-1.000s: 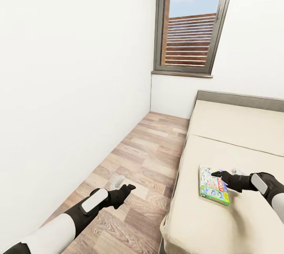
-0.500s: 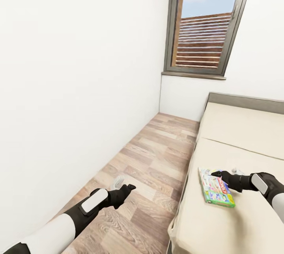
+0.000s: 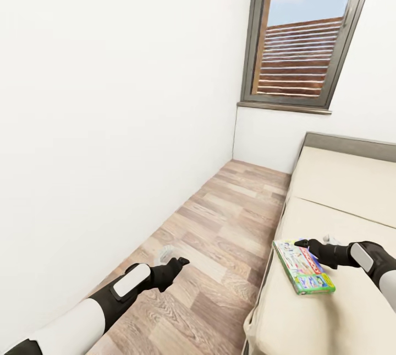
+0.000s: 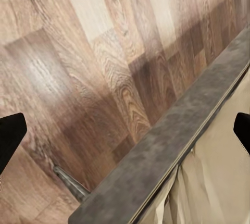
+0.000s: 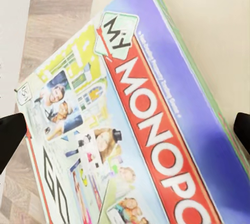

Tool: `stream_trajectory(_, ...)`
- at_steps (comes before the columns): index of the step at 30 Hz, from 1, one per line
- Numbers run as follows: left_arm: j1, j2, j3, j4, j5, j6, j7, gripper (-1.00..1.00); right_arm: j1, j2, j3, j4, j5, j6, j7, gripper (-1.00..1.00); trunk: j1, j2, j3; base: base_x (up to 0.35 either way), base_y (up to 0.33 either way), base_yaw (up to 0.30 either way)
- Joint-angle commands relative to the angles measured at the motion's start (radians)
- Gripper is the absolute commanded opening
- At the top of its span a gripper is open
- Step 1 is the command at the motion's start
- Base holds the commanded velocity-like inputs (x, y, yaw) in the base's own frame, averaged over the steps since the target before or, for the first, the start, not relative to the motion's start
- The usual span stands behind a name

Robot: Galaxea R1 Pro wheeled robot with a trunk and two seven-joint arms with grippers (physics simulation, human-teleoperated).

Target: Put all the toys in the child's room - the three board games (two on the bed and one on the table), the two jigsaw puzzles on the table, and the tennis ball on the table - inside the toy box on the table in the child's room.

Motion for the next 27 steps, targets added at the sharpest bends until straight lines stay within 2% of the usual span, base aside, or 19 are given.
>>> stream_trajectory(1,-0.001,0.002,-0.006,-0.002,0.011,-0.001,0.006,1.0,0.0,0.0,-0.004,-0.001,0.002,0.006,0.002,1.0,0.0,0.0,0.0,0.0,0.0,0.185)
stream_trajectory(6,-0.001,0.004,-0.006,-0.003,0.013,-0.001,0.005,1.0,0.001,0.0,-0.004,-0.001,0.002,0.006,0.002,1.0,0.0,0.0,0.003,0.0,0.0,0.116)
stream_trajectory(16,0.003,0.008,-0.009,-0.011,0.01,0.0,-0.002,1.0,0.001,0.0,-0.004,-0.001,0.002,0.006,0.001,1.0,0.0,0.0,0.003,0.0,0.0,0.011)
stream_trajectory(22,0.025,0.016,-0.01,-0.014,0.005,-0.001,-0.057,1.0,0.001,0.0,-0.004,-0.001,0.002,0.006,0.002,1.0,0.0,0.0,0.003,-0.005,0.0,0.0)
stream_trajectory(27,0.033,0.016,-0.009,-0.014,0.005,-0.001,-0.067,1.0,0.001,0.001,-0.003,-0.001,0.003,0.005,0.001,1.0,0.0,0.0,0.003,-0.195,0.003,0.0)
